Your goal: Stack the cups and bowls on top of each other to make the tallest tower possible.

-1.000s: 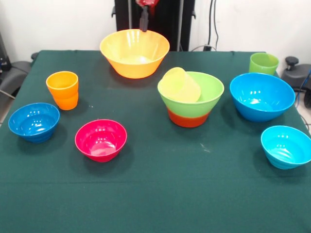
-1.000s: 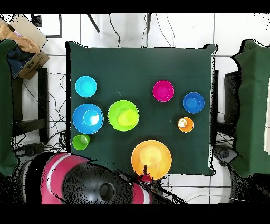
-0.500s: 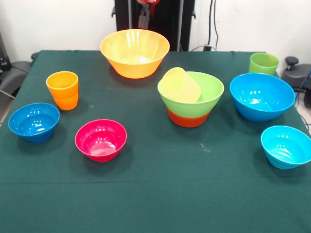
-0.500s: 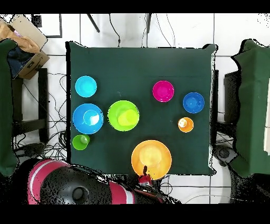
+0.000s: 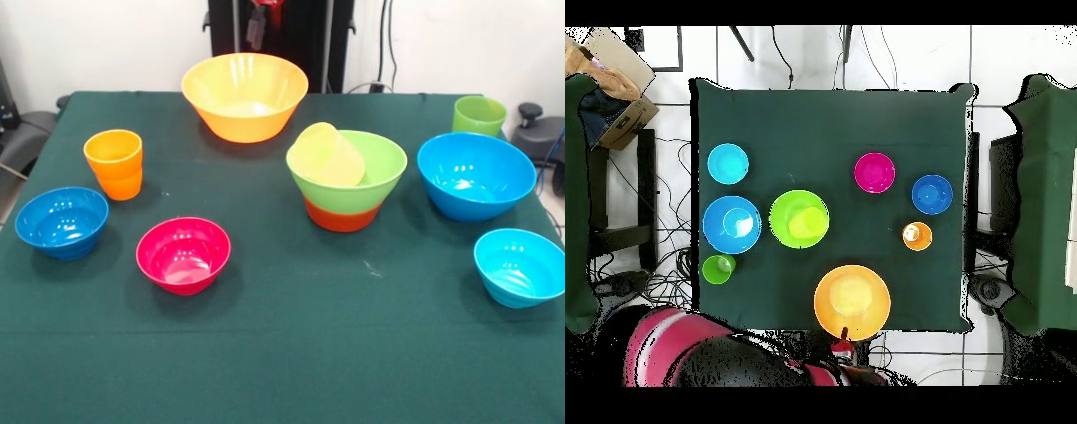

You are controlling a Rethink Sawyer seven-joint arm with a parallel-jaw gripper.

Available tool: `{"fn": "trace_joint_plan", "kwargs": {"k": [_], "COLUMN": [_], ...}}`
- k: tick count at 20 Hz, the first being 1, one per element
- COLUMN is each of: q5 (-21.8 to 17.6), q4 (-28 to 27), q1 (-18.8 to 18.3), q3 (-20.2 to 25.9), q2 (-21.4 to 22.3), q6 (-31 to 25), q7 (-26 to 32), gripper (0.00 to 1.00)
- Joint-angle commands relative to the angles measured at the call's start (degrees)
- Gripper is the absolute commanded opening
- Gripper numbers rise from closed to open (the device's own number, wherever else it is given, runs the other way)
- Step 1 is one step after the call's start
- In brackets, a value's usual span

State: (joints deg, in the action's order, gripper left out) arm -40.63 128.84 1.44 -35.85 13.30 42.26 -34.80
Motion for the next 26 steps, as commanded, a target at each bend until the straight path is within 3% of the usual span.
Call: {"fn": "trace_joint_plan", "kwargs": {"k": [1, 2, 4, 9, 19, 22, 26], "q5": [-14.7, -15.5, -15.6, -16.4, -19.7, -16.7, -14.6], "q4": [3.7, 5.0, 6.3, 7.6, 5.0, 1.9, -1.0], "q1": [-25.6, -30.2, -35.2, -41.9, -36.3, -31.5, -29.0], "q3": [32.6, 36.3, 40.0, 44.1, 35.9, 28.7, 24.7], "q2": [16.6, 17.9, 17.6, 16.4, 14.8, 8.9, 2.8], "q6": [-22.4, -24.7, -25.2, -26.3, -15.5, -5.1, 3.8], "q7": [-27.2, -26.9, -26.1, -23.5, -23.3, -19.2, -14.9], "gripper": [1.00, 1.00, 1.00, 1.00, 1.00, 1.00, 1.00]}}
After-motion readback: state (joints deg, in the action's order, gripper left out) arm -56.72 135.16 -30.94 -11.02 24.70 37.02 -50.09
